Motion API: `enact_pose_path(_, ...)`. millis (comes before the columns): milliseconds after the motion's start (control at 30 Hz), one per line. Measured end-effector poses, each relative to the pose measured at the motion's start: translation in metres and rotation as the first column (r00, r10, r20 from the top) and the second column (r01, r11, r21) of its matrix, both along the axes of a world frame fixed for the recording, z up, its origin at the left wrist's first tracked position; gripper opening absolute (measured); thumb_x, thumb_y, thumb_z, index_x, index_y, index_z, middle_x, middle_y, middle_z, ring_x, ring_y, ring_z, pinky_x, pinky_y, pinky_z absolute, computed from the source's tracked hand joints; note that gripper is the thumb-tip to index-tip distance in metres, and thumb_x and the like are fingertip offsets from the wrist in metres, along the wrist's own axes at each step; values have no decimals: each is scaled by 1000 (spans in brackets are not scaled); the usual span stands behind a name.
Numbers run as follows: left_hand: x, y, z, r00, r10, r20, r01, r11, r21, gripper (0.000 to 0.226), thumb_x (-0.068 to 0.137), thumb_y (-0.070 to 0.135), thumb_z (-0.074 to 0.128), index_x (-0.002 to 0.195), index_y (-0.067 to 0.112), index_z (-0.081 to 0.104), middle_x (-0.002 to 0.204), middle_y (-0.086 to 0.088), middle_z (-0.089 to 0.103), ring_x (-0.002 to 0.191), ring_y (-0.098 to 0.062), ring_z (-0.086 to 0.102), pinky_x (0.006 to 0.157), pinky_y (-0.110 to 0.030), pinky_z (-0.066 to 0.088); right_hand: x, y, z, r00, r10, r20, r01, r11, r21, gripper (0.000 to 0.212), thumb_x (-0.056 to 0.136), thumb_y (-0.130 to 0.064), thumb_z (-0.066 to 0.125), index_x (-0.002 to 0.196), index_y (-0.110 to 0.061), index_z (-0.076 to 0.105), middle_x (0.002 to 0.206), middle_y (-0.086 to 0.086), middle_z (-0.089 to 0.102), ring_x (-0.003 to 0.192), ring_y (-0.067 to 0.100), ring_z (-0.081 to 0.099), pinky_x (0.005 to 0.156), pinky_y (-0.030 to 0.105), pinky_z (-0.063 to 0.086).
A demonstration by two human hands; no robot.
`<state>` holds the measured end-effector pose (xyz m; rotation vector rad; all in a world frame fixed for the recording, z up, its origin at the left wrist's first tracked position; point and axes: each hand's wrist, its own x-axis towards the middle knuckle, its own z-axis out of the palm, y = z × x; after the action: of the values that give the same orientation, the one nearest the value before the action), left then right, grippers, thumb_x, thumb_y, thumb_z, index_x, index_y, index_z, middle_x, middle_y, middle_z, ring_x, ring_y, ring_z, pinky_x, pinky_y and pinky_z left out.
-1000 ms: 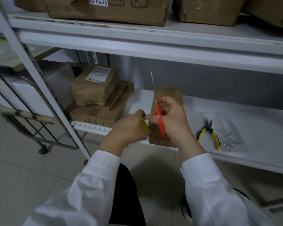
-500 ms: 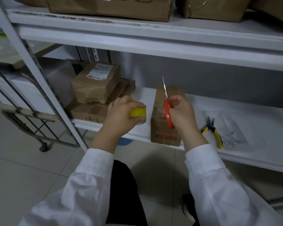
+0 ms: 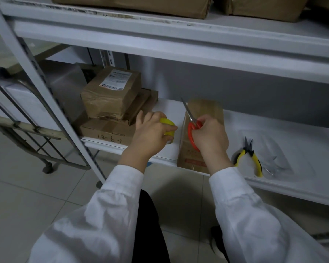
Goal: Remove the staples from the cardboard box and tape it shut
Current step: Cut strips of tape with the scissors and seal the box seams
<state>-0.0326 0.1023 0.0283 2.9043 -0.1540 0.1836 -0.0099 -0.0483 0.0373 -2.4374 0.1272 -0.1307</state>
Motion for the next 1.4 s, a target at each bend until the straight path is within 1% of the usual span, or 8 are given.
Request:
enact_pose_path(367, 3, -2, 1, 1000, -18, -4, 18, 1000, -17, 33, 91, 36, 53, 124, 41, 57, 141, 2, 35, 135, -20, 22, 117, -51, -6, 3, -5, 0, 999, 38, -26, -38, 999, 10, 21, 92, -30, 56, 111, -21, 57, 84, -3, 55, 74, 17, 52, 50, 21, 33)
enact_pose_path(600, 3, 0, -2, 1000, 6, -28, -6, 1000, 17, 32, 91, 33, 55, 122, 41, 59, 139, 1, 37, 134, -22, 24, 117, -50, -7, -3, -6, -3, 999, 33, 22, -30, 994, -101, 23, 90, -32, 61, 108, -19, 53, 86, 0, 57, 73, 20, 51, 62, 27, 39)
enact_pose_path(767, 2, 3, -8, 995, 18, -101, -20, 1000, -24, 32, 92, 35, 53, 122, 43, 57, 139, 0, 35, 134, -23, 23, 116, -46, -6, -9, -7, -10, 995, 40, 87, -30, 993, -118, 33, 91, -34, 60, 118, -19, 49, 94, 6, 64, 73, 21, 48, 64, 28, 38)
enact_pose_path(933, -1, -2, -16, 989, 15, -148, -33, 992, -119, 31, 93, 37, 52, 122, 44, 57, 135, -1, 38, 130, -24, 27, 112, -38, 5, -11, -7, -17, 986, 57, 156, -39, 992, -121, 38, 89, -32, 60, 123, -18, 49, 102, 10, 65, 88, 30, 59, 66, 29, 37)
enact_pose_path(1033, -2, -9, -15, 987, 12, -159, -34, 989, -141, 31, 92, 38, 52, 122, 43, 58, 133, -2, 40, 129, -24, 29, 111, -39, 9, -10, -10, -22, 982, 35, 187, -16, 995, -103, 39, 89, -27, 62, 124, -19, 49, 106, 10, 64, 93, 30, 60, 72, 31, 45)
enact_pose_path(1167, -3, -19, -14, 991, -4, -134, -16, 989, -149, 31, 93, 38, 50, 124, 41, 57, 131, -3, 40, 128, -25, 29, 110, -37, 11, -10, -21, -28, 978, 7, 208, -9, 1000, 8, 41, 88, -22, 63, 126, -20, 48, 110, 9, 63, 100, 29, 60, 83, 37, 50)
enact_pose_path(1300, -5, -23, -8, 989, -11, -150, -11, 989, -144, 32, 91, 40, 53, 123, 40, 58, 122, -5, 46, 123, -25, 36, 107, -35, 18, -10, -35, -27, 987, 67, 147, -78, 995, 69, 45, 88, -26, 65, 128, -25, 46, 117, 4, 62, 106, 25, 58, 83, 28, 44)
enact_pose_path(1400, -5, -24, -5, 980, -6, -200, -47, 964, -260, 30, 86, 37, 62, 115, 37, 64, 110, -3, 50, 116, -24, 45, 100, -33, 27, -7, -43, -25, 984, 144, 102, -150, 987, 56, 48, 85, -33, 68, 127, -27, 45, 119, 3, 61, 108, 26, 57, 86, 31, 46)
